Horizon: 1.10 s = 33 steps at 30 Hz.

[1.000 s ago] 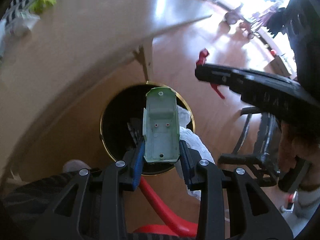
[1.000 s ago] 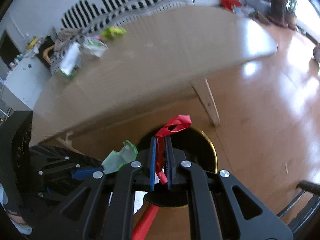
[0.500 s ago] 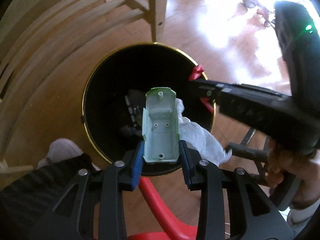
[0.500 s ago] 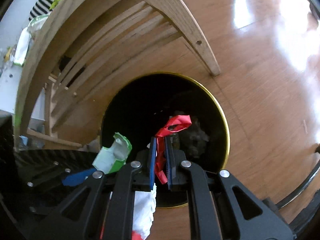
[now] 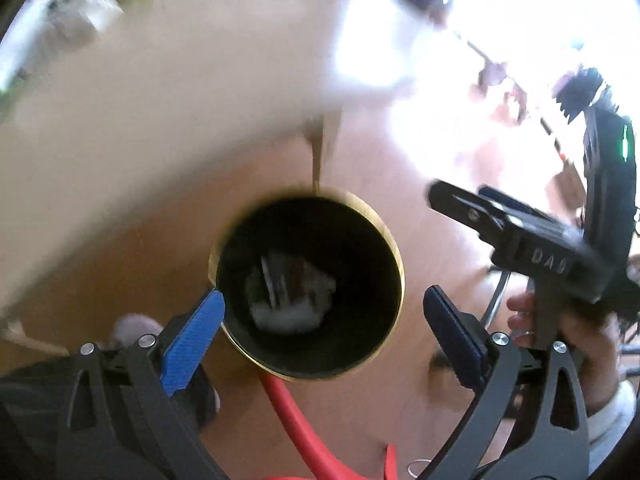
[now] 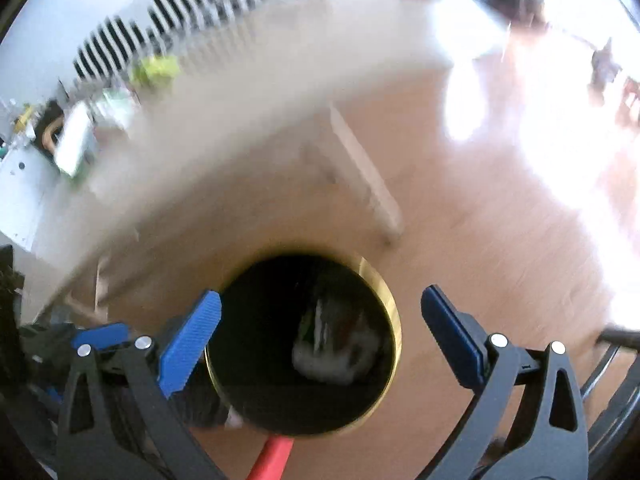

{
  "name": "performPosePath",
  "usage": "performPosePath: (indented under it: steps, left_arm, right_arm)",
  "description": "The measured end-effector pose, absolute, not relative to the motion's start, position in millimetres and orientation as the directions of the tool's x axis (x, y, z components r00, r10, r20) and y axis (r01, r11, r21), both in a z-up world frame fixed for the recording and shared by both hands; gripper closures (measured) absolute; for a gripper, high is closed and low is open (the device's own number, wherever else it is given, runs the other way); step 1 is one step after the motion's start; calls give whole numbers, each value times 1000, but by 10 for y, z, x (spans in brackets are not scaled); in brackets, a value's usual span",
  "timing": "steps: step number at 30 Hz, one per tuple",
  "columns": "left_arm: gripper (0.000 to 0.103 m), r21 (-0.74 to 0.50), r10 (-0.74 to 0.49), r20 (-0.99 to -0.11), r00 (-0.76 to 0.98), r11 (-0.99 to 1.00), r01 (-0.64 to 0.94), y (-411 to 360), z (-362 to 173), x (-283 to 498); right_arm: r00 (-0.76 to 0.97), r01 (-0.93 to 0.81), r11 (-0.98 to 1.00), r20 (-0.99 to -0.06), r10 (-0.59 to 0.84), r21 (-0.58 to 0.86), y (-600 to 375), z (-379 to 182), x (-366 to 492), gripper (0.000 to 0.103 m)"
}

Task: Collect trash
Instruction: 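Open both grippers to drop the lid and ribbon into the bin, then grasp the white paper cup with left gripper while right grasps green-red cup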

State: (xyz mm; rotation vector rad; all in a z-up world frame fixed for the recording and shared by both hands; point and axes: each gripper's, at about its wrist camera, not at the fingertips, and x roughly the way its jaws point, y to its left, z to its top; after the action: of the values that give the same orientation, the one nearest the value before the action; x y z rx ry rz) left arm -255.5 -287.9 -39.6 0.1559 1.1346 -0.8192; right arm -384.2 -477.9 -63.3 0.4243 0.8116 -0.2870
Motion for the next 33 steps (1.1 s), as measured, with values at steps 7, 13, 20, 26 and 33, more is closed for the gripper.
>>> performPosePath:
  steps: [7,13,20,26,33]
  left_arm:
    - [6,-197,-440,-780,445,847,493,-1940,303,-1842]
    - [6,-125,-294,-797,527,935,333,-1258,413,-972]
    - [6,-58,-258,-813,521,928,369,-1261,432,-234]
    - [6,-2,-220,-833,507,918,395,-1372,261,226]
    - [42,2,-270,-824,498,877,480,-1455,251,452]
  right_arm:
    - [753,282,940,-651,-94,190,-4507,-54,-3239,6]
    - [775,133,981,-632,-14,141,-4054,145,-2359,6]
    - [752,7,997,-657,48,82,-3469,256,-1094,6]
    - [711,-60,993,-694,115,104,-3251,135,-368,6]
    - [648,-116,990,-748,140,84,-3045,-21,122,49]
